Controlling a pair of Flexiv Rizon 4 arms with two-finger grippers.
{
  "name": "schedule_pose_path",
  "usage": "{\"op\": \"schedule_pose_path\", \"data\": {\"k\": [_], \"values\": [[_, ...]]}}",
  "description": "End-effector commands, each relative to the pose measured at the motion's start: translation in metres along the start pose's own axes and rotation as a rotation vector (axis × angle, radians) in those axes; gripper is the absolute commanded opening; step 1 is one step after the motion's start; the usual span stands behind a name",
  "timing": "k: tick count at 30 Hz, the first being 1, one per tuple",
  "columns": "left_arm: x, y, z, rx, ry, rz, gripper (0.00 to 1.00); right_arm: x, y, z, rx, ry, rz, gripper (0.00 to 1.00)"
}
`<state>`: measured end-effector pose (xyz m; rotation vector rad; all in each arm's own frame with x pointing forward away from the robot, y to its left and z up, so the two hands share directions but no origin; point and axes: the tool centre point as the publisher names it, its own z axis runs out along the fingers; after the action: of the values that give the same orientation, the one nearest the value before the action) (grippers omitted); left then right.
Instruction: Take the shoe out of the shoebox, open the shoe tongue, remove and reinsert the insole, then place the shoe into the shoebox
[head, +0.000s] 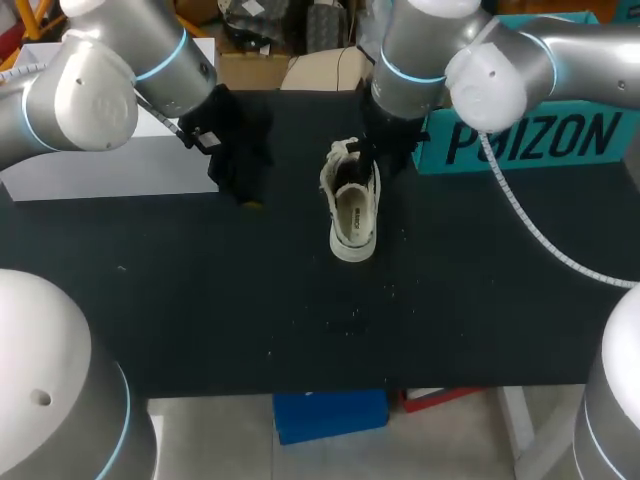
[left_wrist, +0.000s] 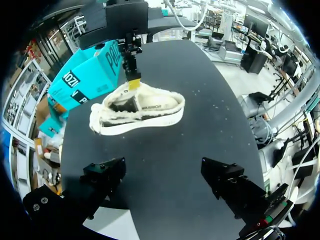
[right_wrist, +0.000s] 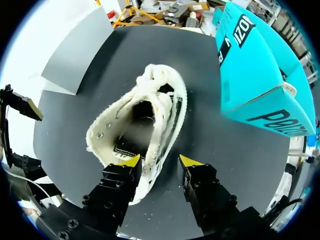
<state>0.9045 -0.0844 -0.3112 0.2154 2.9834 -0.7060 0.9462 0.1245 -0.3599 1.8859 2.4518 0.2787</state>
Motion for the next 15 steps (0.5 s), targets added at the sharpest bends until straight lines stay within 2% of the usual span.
{"op": "schedule_pose_path", "data": {"k": [1,6,13,15], "values": [[0.001,0.001,0.001,0.001,-0.003,0.001,1.0,-0.001,0.006,0.013,0.027,-0.028,0.003,0.39],[0.001,0.001,0.001,0.001,-0.003,0.001,1.0,-0.005,0.006,0.025,0.043,-0.053,0.012,0.41],[0.001,0.001,0.001,0.001,-0.003,0.001,1.0,-0.002,0.004,0.043,0.069,-0.052,0.025,0.41],[0.001,0.001,0.001,0.001,-0.003,0.001,1.0,0.0,0.003,0.046,0.085,-0.067,0.04,0.45]]}}
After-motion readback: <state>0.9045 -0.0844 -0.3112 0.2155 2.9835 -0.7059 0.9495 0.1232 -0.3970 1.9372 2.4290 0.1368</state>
